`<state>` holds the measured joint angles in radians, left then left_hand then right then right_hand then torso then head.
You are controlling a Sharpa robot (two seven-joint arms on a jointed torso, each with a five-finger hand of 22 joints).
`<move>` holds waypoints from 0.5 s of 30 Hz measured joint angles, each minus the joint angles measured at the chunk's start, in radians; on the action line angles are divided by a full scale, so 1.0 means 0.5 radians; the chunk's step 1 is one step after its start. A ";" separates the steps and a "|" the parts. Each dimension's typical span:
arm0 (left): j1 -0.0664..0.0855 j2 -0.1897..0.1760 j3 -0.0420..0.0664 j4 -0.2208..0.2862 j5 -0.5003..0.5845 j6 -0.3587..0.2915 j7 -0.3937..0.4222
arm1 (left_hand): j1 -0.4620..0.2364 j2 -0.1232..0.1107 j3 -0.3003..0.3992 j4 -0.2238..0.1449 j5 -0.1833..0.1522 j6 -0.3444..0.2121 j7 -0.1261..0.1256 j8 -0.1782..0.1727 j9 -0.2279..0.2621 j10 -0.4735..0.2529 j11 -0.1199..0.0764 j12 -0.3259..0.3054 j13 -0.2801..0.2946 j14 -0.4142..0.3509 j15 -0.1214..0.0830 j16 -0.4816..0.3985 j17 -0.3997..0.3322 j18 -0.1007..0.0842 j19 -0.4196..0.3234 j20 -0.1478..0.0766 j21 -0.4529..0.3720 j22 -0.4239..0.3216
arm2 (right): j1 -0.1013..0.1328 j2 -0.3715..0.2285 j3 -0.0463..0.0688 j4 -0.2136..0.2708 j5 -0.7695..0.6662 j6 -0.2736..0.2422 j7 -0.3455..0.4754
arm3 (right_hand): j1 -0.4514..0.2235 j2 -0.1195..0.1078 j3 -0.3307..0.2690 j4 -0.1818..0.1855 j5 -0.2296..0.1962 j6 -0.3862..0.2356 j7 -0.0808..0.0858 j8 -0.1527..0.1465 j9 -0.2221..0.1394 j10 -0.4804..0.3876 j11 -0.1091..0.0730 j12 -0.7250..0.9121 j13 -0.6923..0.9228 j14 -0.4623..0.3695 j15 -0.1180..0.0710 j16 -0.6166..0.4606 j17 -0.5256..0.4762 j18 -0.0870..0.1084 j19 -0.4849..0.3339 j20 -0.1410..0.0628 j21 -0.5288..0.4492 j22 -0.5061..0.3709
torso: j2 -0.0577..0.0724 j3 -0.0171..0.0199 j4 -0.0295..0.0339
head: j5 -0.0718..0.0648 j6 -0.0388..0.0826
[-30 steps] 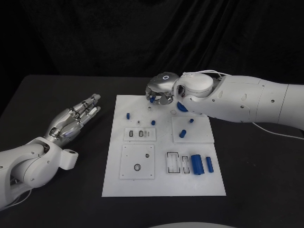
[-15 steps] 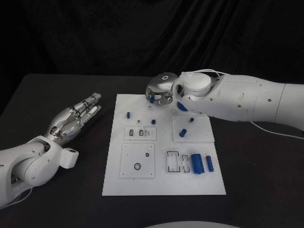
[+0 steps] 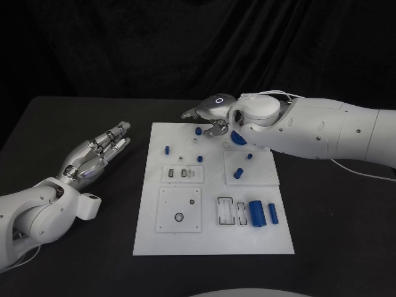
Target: Assemble the parts on the task board
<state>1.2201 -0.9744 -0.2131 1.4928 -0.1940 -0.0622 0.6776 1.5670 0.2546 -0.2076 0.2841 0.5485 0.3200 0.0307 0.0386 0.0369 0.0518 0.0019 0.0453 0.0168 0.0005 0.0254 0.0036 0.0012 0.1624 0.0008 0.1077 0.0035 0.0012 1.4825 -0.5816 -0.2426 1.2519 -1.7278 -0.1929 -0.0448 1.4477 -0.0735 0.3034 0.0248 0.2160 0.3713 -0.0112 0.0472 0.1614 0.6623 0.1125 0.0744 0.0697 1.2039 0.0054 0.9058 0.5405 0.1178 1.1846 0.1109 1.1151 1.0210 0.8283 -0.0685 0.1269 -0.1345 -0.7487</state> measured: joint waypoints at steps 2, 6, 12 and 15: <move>0.000 -0.007 0.000 0.003 0.000 0.000 0.000 | 0.000 0.000 0.006 -0.006 0.000 0.000 0.000 0.000 0.002 0.000 0.000 0.000 0.000 0.000 0.000 0.000 0.000 0.000 0.000 0.000 0.000 0.000 | 0.017 -0.045 0.003 0.056 0.006 -0.027 -0.001 | 0.011 0.011 -0.006 -0.006 0.000 0.014 0.014 0.000 -0.004 0.000 0.000 0.018 0.003 -0.003 -0.003 0.000 0.000 0.000 0.000 0.000 0.000 0.001 | 0.000 0.0000 0.000 | 0.000 0.002; 0.000 -0.018 0.000 0.010 0.000 0.000 0.000 | 0.000 0.000 0.006 -0.006 0.000 0.000 0.000 0.000 0.002 0.000 0.000 0.000 0.000 0.000 0.000 0.000 0.000 0.000 0.000 0.000 0.000 0.000 | 0.073 -0.160 0.008 0.190 0.014 -0.084 -0.008 | 0.026 0.026 -0.019 -0.019 0.024 0.099 0.061 0.016 0.000 0.053 -0.013 0.101 0.026 -0.003 -0.003 0.000 0.000 0.000 0.000 0.000 0.000 0.018 | 0.000 0.0000 0.000 | 0.008 0.003; 0.000 -0.034 0.000 0.019 0.000 -0.001 0.001 | 0.000 0.000 0.006 -0.006 0.008 0.000 0.000 0.000 0.002 0.000 0.000 0.000 0.000 0.000 0.000 0.000 0.001 0.000 -0.007 0.007 0.000 0.000 | 0.139 -0.352 0.011 0.373 0.024 -0.144 -0.028 | 0.031 0.032 -0.028 -0.011 0.033 0.349 0.150 0.064 0.035 0.317 -0.024 0.332 0.104 0.008 -0.015 0.000 0.005 0.000 0.026 -0.019 0.000 0.062 | 0.000 0.0002 -0.005 | 0.016 -0.010; 0.000 -0.040 0.000 0.024 0.000 -0.001 0.001 | 0.000 0.000 0.006 -0.006 0.008 0.000 0.000 0.000 0.002 0.000 0.000 0.000 0.000 0.000 0.000 0.000 0.001 0.000 -0.007 0.007 0.000 0.000 | 0.152 -0.447 0.008 0.430 0.028 -0.160 -0.042 | 0.031 0.032 -0.048 0.009 0.024 0.544 0.189 0.100 0.069 0.610 -0.087 0.627 0.262 0.016 -0.053 -0.001 0.005 -0.001 0.039 -0.028 -0.003 0.069 | 0.000 0.0006 -0.007 | 0.017 -0.012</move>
<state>1.2201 -0.9942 -0.2131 1.5047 -0.1941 -0.0629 0.6780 1.5670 0.2546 -0.2048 0.2813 0.5526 0.3200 0.0307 0.0386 0.0377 0.0518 0.0019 0.0453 0.0167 0.0005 0.0253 0.0036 0.0016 0.1624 -0.0028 0.1112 0.0035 0.0014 1.5583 -0.8052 -0.2388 1.4669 -1.7140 -0.2730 -0.0660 1.4634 -0.0577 0.2793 0.0295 0.2280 0.6432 0.0834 0.0971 0.1961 0.9674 0.0690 0.3881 0.2007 1.2121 -0.0210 0.9053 0.5433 0.1175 1.2039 0.0970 1.1137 1.0553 0.8283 -0.0683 0.1237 -0.1259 -0.7547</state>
